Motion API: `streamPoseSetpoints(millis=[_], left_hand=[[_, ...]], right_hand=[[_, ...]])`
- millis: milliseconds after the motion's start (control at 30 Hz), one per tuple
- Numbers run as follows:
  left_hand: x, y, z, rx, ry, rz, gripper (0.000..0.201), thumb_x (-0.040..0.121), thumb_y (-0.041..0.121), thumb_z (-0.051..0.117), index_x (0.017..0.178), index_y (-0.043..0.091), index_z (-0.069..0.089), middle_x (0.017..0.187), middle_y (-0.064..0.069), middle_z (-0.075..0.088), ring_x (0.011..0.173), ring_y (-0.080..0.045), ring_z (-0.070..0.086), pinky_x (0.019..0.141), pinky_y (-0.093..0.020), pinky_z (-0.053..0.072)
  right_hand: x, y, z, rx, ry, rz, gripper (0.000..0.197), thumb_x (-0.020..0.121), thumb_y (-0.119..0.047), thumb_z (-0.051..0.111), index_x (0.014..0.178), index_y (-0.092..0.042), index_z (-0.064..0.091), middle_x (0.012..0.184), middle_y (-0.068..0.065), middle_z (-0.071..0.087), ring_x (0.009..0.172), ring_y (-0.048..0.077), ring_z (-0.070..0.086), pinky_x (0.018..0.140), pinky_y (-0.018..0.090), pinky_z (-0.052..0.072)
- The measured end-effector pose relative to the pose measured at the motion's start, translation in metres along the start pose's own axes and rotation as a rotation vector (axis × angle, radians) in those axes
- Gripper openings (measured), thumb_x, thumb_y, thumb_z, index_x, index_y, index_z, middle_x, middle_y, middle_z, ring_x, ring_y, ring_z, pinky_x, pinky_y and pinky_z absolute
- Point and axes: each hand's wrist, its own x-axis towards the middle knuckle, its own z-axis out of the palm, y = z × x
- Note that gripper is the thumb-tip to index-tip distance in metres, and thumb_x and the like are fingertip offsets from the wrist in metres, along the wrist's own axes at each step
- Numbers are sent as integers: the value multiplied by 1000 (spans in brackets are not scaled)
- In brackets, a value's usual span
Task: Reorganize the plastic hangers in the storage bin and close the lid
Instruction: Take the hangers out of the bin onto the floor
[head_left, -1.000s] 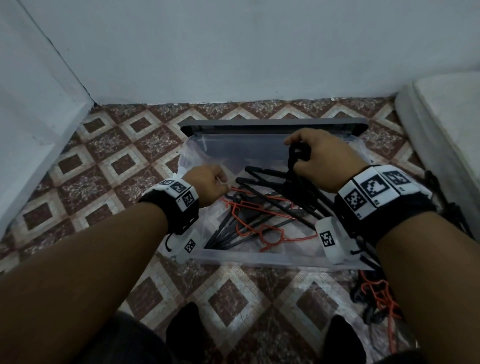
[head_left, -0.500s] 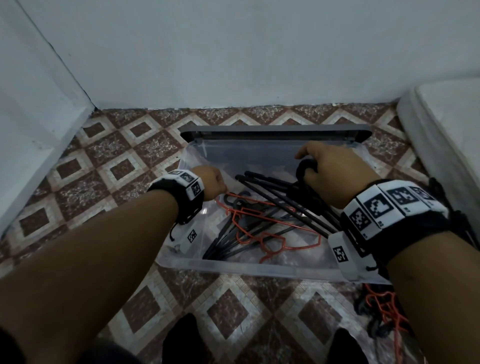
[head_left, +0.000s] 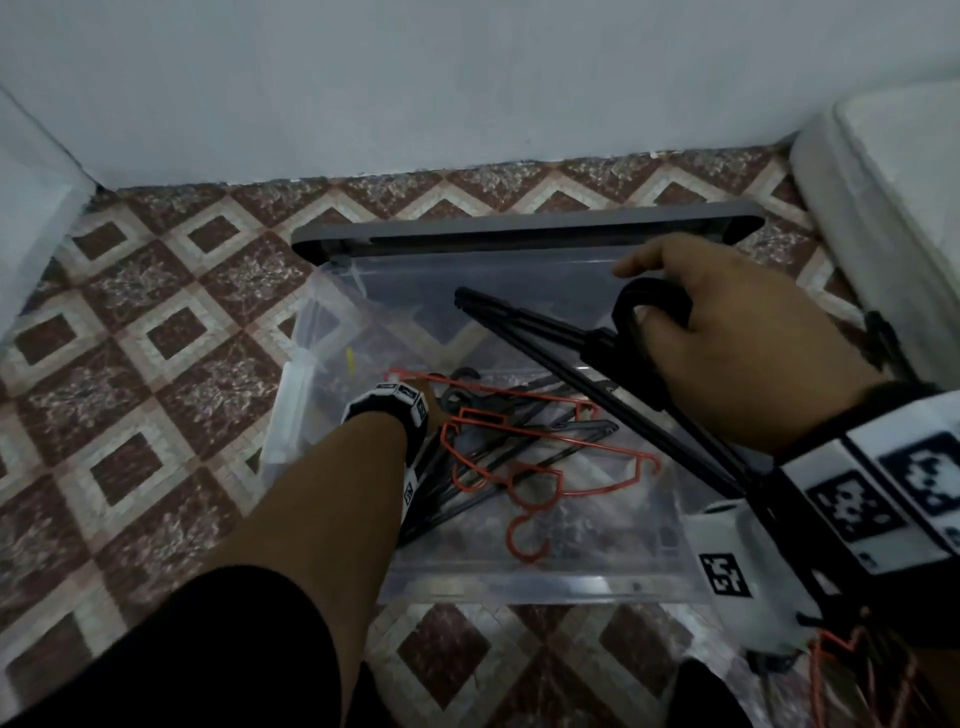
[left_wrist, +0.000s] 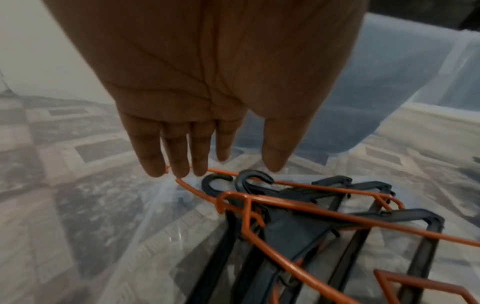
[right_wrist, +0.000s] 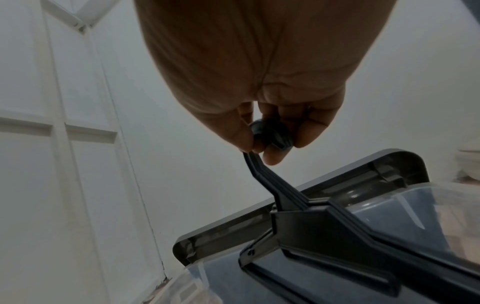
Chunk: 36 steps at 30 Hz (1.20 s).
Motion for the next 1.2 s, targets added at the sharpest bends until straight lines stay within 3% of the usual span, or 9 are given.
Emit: streamPoseSetpoints(millis=[167,267,367,467,533,800,933,1033,1200], left_hand=[[13,28,22,72,14,120,48,95,30,55,140,13,47,138,-16,52,120,-38,54,100,-46,47],[16,24,28,133,27,160,75,87,19,60,153,27,25,144,-15,46,125,-36,49,105,-53,40],[13,18,31,93,-87,52,76,86,25,64,152,25,26,153,-10,36,135,-37,39,102,-53,41],[20,13,33,-8,-24,29,75,89,37,57,154,23,22,157,-12,27,142,-36,30,115,-57,22],[23,15,31,-94,49,40,81,87,50,56,154,28,17,158,-8,26,140,-33,33,115,-52,24],[23,39,24,-244,198,254,52,94,38,52,144,28,43,144,-6,44,123,-33,52,104,-40,44],[-7,50,17,-167,168,394,29,98,22,50,118,6,64,120,-12,63,109,-29,61,94,-29,49],[-51,53,6,-208,362,442,21,94,32,55,104,15,62,91,1,55,91,-18,55,72,-20,35],[-141,52,-44,-325,533,588,17,89,31,63,84,20,50,73,2,57,71,-25,56,66,-29,42]], right_hand=[[2,7,9,-6,-19,33,30,95,-18,53,121,-33,57,118,1,61,87,13,50,73,21,33],[4,5,8,-2,-23,39,31,95,-18,53,121,-33,56,117,0,62,88,12,50,74,22,33],[3,2,8,-7,-33,27,30,95,-19,53,121,-33,56,115,-1,62,86,10,48,73,22,34],[2,1,8,-3,-28,24,29,95,-19,52,121,-33,56,115,-2,62,86,10,48,72,21,33],[1,2,8,-5,-18,21,29,95,-19,52,120,-34,56,115,-3,63,86,9,47,72,21,32],[3,5,7,37,-24,33,28,96,-20,51,120,-33,57,114,-2,63,80,12,53,60,21,36],[5,12,-1,24,9,75,27,97,-18,49,117,-32,59,116,2,63,77,18,56,67,25,39],[6,18,-14,60,58,111,25,97,-18,50,113,-33,61,114,2,64,77,18,57,67,24,38],[3,25,-26,90,92,124,27,95,-15,50,111,-31,64,115,3,66,91,22,62,75,25,45]])
